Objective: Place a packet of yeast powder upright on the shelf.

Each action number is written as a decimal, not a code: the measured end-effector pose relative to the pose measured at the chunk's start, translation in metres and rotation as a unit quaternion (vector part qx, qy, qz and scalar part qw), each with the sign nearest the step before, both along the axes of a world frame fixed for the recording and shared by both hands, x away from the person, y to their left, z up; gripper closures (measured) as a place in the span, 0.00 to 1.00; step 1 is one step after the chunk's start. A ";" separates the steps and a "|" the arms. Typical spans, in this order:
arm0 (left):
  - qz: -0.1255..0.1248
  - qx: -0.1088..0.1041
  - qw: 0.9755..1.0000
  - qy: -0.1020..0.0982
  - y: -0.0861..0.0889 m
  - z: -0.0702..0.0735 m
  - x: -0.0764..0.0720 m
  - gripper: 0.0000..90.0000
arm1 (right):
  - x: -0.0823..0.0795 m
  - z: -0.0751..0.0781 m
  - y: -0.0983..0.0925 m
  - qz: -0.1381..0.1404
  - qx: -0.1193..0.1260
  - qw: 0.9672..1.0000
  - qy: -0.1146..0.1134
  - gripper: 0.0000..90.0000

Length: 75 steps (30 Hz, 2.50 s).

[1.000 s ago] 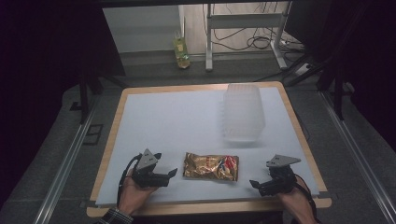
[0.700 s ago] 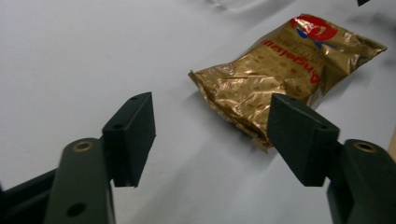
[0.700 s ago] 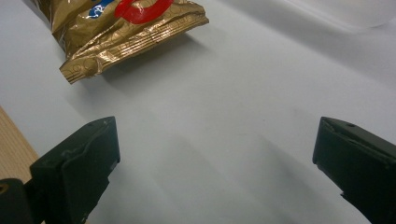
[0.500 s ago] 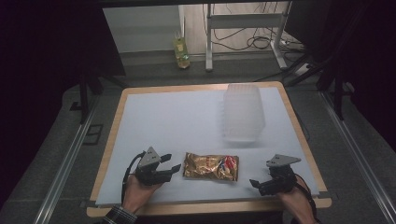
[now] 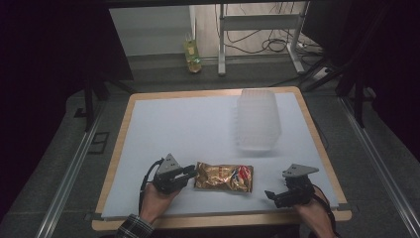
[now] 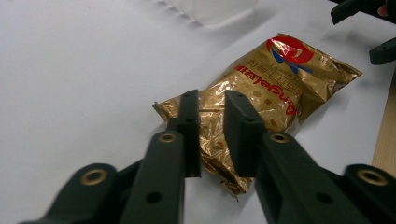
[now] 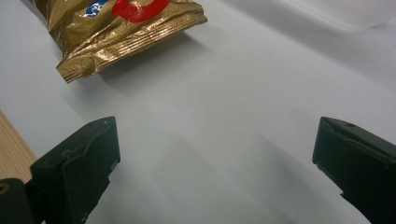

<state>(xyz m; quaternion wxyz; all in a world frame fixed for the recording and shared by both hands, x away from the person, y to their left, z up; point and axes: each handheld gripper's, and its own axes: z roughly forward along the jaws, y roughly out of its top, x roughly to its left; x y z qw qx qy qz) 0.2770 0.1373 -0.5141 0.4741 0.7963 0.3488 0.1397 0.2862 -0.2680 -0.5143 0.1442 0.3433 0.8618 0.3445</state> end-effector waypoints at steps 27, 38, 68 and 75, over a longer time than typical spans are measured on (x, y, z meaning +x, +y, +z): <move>-0.029 0.068 0.997 0.013 -0.024 -0.023 0.015 1.00 | -0.001 -0.001 0.002 0.004 -0.008 1.000 0.003 0.01; 0.004 0.100 0.995 0.029 -0.018 -0.032 0.011 1.00 | -0.001 0.002 0.002 0.004 0.006 1.000 0.010 0.01; 0.004 0.094 0.995 0.037 -0.017 -0.032 0.012 1.00 | 0.012 0.018 0.037 0.043 0.109 0.984 0.132 0.01; 0.004 0.092 0.995 0.039 -0.017 -0.032 0.012 1.00 | 0.020 0.019 0.048 0.046 0.126 0.977 0.164 0.01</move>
